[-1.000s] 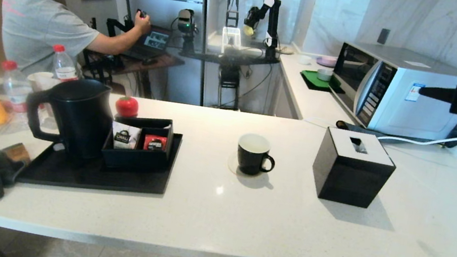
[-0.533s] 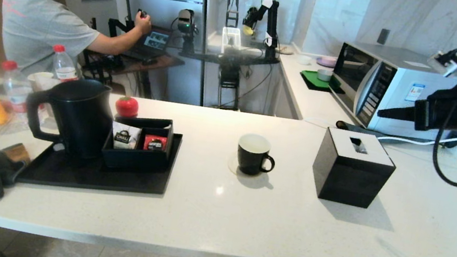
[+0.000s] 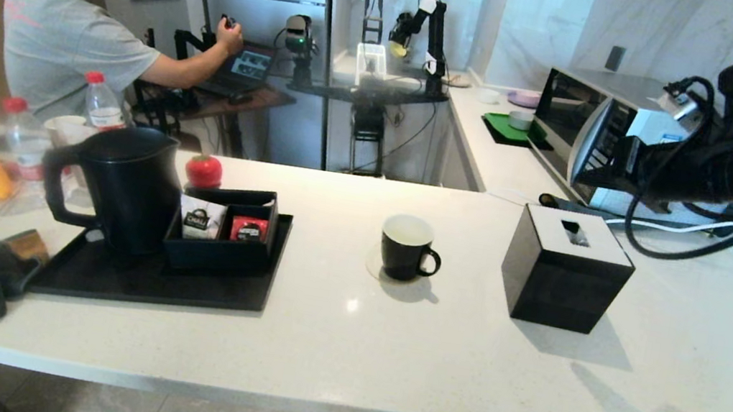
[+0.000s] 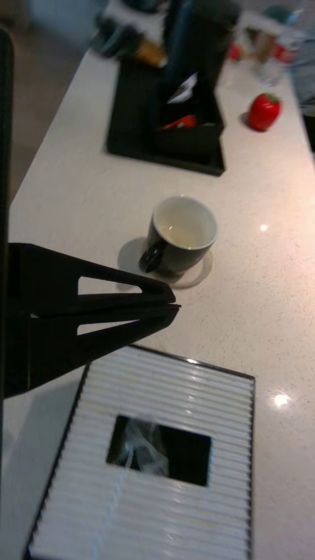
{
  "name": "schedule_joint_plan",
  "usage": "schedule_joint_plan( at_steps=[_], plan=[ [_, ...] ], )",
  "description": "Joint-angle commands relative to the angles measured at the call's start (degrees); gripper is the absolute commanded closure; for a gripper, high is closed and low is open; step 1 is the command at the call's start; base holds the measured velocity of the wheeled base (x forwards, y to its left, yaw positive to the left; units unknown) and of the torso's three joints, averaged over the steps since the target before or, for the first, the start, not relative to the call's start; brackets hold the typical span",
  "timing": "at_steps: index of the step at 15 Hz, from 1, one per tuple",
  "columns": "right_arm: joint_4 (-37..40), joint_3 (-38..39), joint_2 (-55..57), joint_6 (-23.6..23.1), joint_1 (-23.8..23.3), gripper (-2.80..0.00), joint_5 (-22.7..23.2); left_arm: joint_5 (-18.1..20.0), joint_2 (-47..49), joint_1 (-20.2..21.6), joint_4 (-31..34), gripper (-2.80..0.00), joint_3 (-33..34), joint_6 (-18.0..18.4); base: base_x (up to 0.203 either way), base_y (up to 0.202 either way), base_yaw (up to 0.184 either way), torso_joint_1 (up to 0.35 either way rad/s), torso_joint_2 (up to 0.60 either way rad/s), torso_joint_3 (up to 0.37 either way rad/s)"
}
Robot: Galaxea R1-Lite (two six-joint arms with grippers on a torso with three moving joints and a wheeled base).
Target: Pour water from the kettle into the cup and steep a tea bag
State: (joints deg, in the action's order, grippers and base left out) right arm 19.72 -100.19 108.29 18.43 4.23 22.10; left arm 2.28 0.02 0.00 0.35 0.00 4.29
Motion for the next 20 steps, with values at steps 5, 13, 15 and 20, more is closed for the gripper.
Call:
schedule_joint_plan(
  at_steps=[5,13,15,20],
  plan=[
    [-0.5,-0.7,2.1,26.4,5.4,0.00,-14.2,-0.3,0.0,0.0,-0.1,0.00,0.0,0.0,0.000,0.000,0.000,0.000,0.00,0.000],
    [0.4,0.4,5.5,35.8,5.5,0.00,-24.4,-0.3,0.0,0.0,0.0,0.00,0.0,0.0,0.000,0.000,0.000,0.000,0.00,0.000],
    [0.5,1.1,5.4,36.0,5.5,0.00,-24.7,-0.3,0.0,0.0,-0.1,0.00,0.0,0.0,0.000,0.000,0.000,0.000,0.00,0.000],
    [1.5,2.0,5.6,36.7,5.3,0.00,-26.2,-0.3,0.0,0.0,-0.1,0.00,0.0,0.0,0.000,0.000,0.000,0.000,0.00,0.000]
  ],
)
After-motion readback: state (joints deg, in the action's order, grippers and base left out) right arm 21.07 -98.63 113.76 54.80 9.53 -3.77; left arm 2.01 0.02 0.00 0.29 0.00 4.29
